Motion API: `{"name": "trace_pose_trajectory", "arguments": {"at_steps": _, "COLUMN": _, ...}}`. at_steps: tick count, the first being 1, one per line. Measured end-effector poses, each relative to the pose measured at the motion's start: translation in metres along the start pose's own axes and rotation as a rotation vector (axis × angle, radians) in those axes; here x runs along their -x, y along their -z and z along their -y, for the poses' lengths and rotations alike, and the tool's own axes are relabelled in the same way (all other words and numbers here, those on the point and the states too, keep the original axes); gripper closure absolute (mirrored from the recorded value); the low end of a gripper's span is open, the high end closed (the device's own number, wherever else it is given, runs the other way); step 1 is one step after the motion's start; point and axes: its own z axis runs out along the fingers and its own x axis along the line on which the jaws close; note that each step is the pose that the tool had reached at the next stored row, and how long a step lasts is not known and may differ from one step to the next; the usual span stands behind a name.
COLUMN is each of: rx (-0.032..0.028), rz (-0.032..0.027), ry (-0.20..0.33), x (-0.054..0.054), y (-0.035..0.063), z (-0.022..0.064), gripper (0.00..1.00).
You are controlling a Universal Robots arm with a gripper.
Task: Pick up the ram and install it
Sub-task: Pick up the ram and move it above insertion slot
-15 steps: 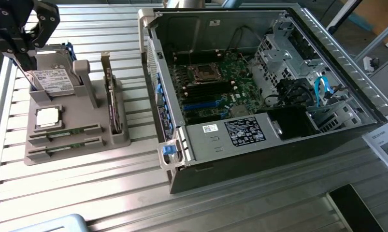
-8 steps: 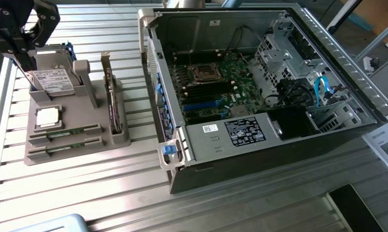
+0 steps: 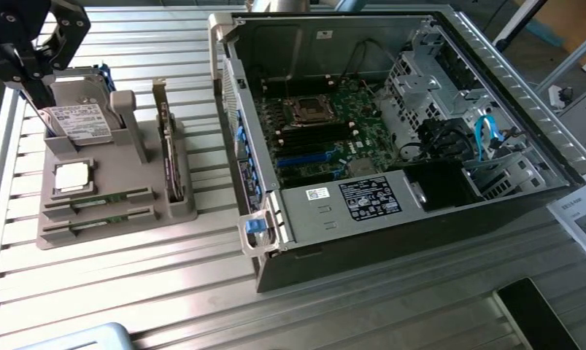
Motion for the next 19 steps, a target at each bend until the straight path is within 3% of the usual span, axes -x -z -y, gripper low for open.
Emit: {"name": "trace_pose_trajectory", "arguments": {"at_steps": 19, "rx": -0.0076, "rz": -0.0044, "ry": 0.235, "x": -0.0002, "y": 0.0000, "z": 0.0006, "gripper": 0.89}}
